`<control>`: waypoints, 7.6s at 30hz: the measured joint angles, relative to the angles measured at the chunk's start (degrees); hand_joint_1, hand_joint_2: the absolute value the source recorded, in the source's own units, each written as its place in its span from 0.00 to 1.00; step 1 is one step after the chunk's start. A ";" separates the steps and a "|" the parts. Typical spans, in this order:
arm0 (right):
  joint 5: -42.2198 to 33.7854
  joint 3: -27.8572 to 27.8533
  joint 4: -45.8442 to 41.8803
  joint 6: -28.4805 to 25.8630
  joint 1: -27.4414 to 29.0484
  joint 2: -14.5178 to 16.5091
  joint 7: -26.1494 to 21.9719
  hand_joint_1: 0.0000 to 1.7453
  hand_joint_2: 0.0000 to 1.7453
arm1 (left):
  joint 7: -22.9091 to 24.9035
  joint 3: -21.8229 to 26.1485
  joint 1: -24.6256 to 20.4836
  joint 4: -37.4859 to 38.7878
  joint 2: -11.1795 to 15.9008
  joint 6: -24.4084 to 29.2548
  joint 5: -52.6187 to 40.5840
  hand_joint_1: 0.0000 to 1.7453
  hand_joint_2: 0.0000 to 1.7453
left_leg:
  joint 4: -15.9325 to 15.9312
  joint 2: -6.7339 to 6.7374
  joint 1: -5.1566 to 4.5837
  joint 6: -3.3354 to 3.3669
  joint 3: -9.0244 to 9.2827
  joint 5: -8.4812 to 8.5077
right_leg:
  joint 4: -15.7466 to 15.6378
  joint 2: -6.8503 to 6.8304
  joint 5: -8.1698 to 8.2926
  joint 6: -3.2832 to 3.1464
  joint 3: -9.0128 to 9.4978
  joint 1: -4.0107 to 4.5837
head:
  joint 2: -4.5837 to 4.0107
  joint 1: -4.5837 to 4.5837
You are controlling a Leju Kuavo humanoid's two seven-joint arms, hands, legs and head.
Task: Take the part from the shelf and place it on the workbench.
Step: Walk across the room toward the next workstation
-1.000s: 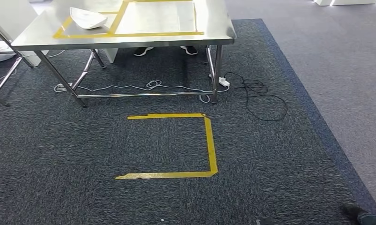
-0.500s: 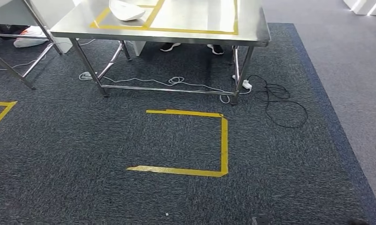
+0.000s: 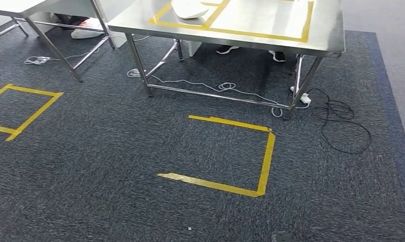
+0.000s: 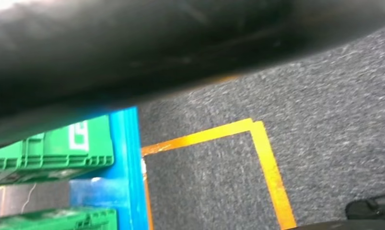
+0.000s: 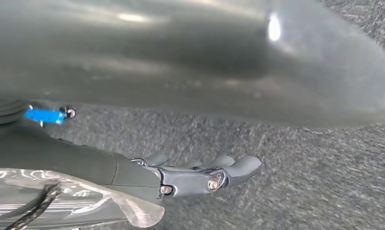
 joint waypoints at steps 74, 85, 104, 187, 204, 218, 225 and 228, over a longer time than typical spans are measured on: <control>5.18 5.96 -0.01 -5.35 -0.63 -0.17 2.35 0.00 0.00 | -1.31 4.86 -0.37 0.13 -0.41 -2.73 4.21 0.00 0.00 | 0.66 10.86 -0.51 -0.68 -0.23 0.15 | -0.09 -9.82 -1.99 0.56 1.44 0.79 | 0.00 -0.67; 9.91 6.80 -0.03 -7.12 -0.83 -0.06 4.09 0.00 0.00 | -0.14 5.78 -0.08 0.13 -1.02 -2.49 4.06 0.00 0.00 | -0.14 2.55 0.03 1.02 0.57 0.24 | 11.27 -2.43 -3.61 1.85 -6.02 -0.01 | 0.00 -0.07; 13.01 6.91 -0.03 -5.97 -0.59 -0.10 6.03 0.00 0.00 | 2.08 5.70 -0.70 0.13 -1.55 -2.51 1.76 0.00 0.00 | 1.51 10.72 -1.82 0.90 0.00 -0.43 | 1.64 -8.91 -1.58 -0.26 -0.53 0.90 | 0.00 -0.48; 18.20 6.97 -0.21 -8.61 -0.49 1.12 6.20 0.00 0.00 | -6.41 8.23 -0.56 0.17 -2.01 -4.48 6.61 0.00 0.00 | 1.55 0.94 -0.23 -0.30 -0.25 -0.42 | 1.80 -0.25 0.17 0.07 -2.02 -0.60 | 0.00 -0.19; 15.69 6.39 -0.25 -7.36 -0.99 1.34 5.58 0.00 0.75 | -4.70 9.87 -0.50 0.17 -2.04 -5.98 8.78 0.00 1.00 | 0.11 9.89 -1.44 0.57 0.18 0.75 | 0.42 -10.25 -1.71 -1.06 0.16 0.93 | 0.00 -0.27; 27.48 -8.32 -1.54 -3.25 1.75 1.34 7.94 0.00 0.00 | -3.48 4.30 0.86 -0.02 -0.18 -9.64 21.15 0.00 0.00 | 0.14 10.04 -1.50 1.28 0.39 0.27 | -0.32 -9.98 -1.49 0.06 0.63 0.83 | 0.00 -0.31; 34.93 -17.53 -3.07 -0.60 3.28 1.34 9.20 0.00 0.00 | -2.82 -1.23 2.07 -0.71 1.20 -11.77 28.57 0.00 0.00 | 0.11 10.04 -1.40 1.28 0.63 0.27 | -0.31 -9.98 -1.61 0.17 0.84 0.89 | 0.00 -0.32; 38.11 -21.53 -3.75 0.56 3.93 1.34 9.69 0.00 0.00 | -2.54 -3.70 2.60 -1.14 1.75 -12.68 31.74 0.00 0.00 | 0.10 10.04 -1.36 1.27 0.66 0.27 | -0.31 -9.98 -1.66 0.16 0.88 0.91 | 0.00 -0.32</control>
